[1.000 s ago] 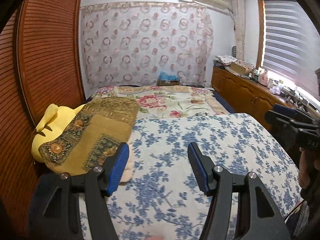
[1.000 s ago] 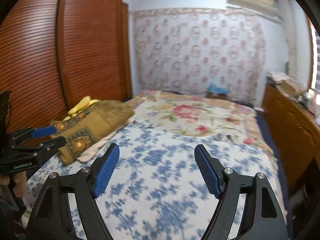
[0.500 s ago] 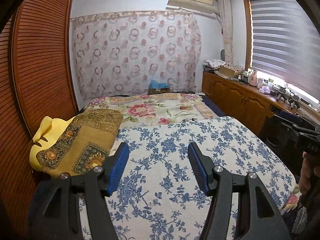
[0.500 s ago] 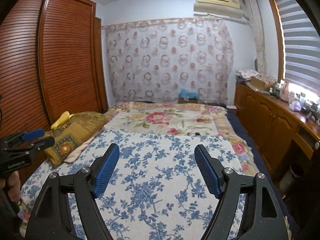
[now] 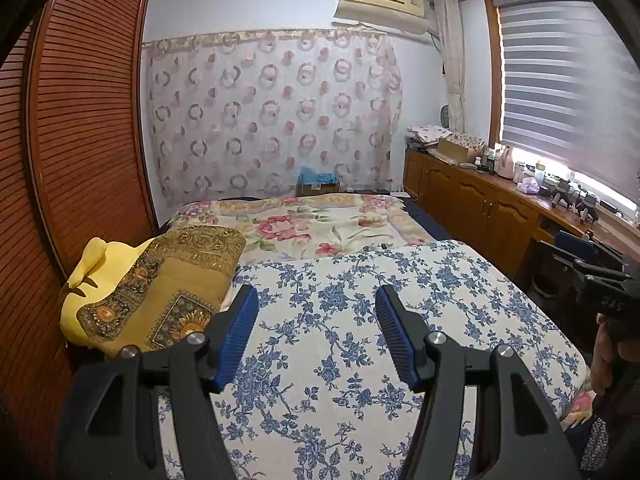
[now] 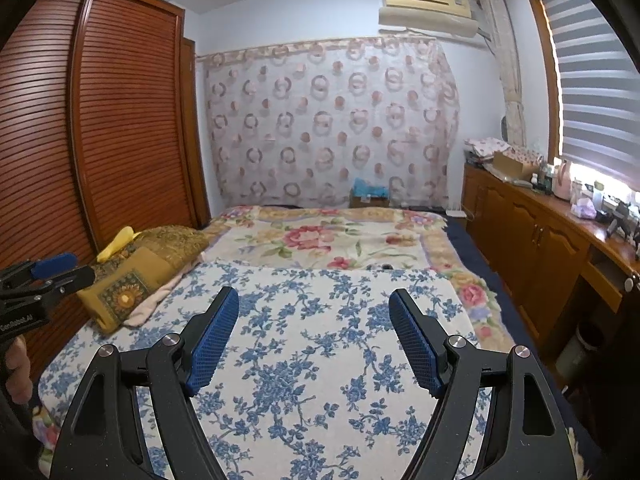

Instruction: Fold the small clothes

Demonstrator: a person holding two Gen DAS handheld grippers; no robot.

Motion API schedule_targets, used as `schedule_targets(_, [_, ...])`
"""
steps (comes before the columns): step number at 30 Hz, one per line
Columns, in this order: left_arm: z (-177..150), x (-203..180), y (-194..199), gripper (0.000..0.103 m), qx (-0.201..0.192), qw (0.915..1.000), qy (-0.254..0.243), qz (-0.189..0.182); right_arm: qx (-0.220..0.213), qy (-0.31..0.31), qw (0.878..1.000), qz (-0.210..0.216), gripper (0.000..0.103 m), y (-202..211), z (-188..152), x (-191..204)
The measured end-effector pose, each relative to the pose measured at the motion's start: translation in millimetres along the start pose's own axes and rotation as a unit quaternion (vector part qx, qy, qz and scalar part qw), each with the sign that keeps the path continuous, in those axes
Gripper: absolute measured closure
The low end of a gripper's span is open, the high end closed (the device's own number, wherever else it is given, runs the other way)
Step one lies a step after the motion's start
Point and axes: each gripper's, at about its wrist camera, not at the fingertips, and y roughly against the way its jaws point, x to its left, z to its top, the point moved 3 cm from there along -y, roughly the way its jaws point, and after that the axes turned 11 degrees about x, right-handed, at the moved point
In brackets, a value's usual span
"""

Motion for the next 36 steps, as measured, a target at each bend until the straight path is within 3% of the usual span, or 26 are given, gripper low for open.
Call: schedule_targets(36, [0.6, -1.4, 5.1, 0.042, -0.004, 1.0000, 0.001, 0.002, -0.003, -0.001, 1.000, -0.001, 0.024, 1.1, -1.5, -3.6])
